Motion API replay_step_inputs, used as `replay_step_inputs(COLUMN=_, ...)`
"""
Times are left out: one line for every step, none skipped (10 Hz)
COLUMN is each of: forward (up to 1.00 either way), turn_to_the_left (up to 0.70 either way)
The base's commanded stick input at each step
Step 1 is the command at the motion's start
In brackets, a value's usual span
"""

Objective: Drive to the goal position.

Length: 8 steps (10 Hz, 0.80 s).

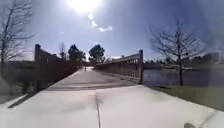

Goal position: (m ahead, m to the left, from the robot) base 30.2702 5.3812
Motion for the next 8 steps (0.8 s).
replay_step_inputs(forward=0.7, turn_to_the_left=0.0)
replay_step_inputs(forward=0.7, turn_to_the_left=0.0)
replay_step_inputs(forward=0.7, turn_to_the_left=0.0)
replay_step_inputs(forward=0.7, turn_to_the_left=0.0)
replay_step_inputs(forward=0.7, turn_to_the_left=0.0)
replay_step_inputs(forward=0.7, turn_to_the_left=0.0)
replay_step_inputs(forward=0.7, turn_to_the_left=0.0)
replay_step_inputs(forward=0.7, turn_to_the_left=0.0)
